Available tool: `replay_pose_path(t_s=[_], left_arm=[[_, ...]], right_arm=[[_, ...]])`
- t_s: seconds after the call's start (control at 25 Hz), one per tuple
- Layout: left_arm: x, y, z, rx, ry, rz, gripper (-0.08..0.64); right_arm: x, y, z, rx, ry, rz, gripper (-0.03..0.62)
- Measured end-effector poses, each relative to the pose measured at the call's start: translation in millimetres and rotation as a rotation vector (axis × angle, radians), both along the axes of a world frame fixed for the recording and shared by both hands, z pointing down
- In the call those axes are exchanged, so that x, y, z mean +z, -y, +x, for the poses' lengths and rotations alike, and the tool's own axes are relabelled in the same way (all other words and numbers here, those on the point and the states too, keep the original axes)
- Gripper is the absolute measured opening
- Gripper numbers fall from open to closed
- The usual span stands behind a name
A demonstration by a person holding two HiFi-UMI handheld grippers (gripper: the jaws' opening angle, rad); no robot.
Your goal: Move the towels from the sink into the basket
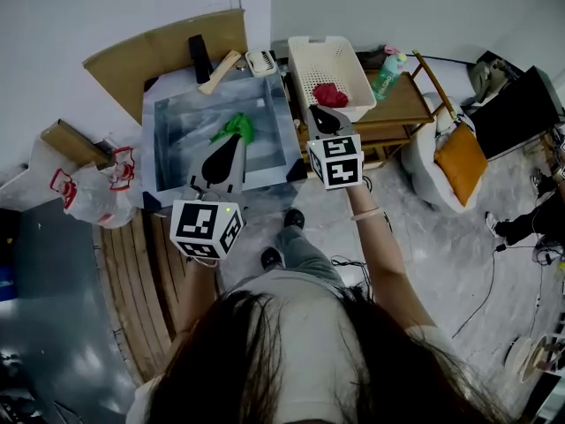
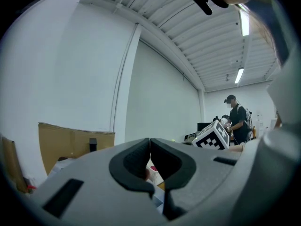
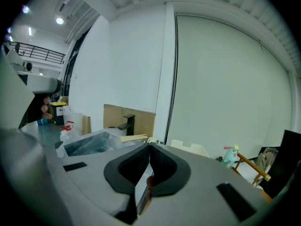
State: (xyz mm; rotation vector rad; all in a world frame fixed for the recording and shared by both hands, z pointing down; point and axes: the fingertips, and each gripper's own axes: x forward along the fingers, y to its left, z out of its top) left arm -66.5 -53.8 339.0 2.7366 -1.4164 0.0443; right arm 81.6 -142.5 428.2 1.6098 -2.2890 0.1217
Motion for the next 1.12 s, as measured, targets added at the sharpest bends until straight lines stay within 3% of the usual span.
replay_pose_path(t_s=[0.48, 1.12], left_arm=[[2, -9, -37, -0.075, -0.015, -0.009, 0.009], [12, 28, -58, -0.16, -0.003, -0.038, 0.009]], right_arm=[[-2, -12, -52, -0.133, 0.051, -0.024, 0.026], [30, 22, -106, -0.295, 0.01, -0.105, 0.028]])
